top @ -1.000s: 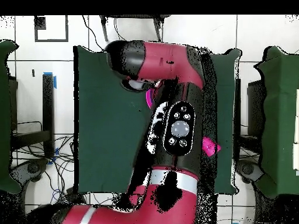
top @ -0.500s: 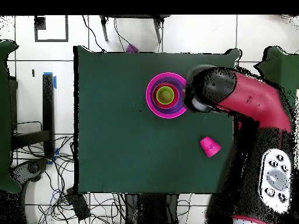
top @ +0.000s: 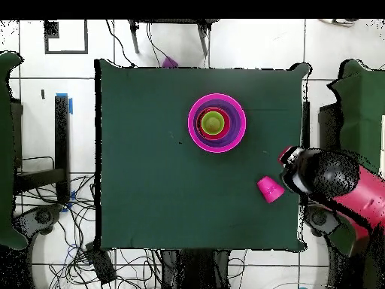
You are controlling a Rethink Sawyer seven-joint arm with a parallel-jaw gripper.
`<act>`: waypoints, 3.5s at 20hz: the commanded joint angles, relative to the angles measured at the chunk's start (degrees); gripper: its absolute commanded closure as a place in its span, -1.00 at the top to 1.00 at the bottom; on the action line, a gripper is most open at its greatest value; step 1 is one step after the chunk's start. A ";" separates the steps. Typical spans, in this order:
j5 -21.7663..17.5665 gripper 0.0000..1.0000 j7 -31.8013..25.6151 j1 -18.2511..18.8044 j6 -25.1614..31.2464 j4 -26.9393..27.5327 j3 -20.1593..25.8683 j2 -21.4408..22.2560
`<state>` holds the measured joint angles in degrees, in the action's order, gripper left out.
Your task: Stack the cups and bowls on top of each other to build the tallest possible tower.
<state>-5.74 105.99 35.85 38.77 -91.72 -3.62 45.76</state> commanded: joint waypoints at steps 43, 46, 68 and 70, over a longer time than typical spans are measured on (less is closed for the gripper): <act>-35.07 1.00 -5.21 24.58 -25.28 -24.04 26.47 -9.04; -35.26 1.00 -6.22 25.10 -23.92 -23.76 26.71 -8.60; -38.42 1.00 -10.53 32.01 -19.79 -24.75 30.69 -4.94; -39.37 1.00 -9.84 33.36 -21.92 -25.22 31.86 -6.27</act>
<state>-39.76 105.68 69.19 12.57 -115.74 22.56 41.77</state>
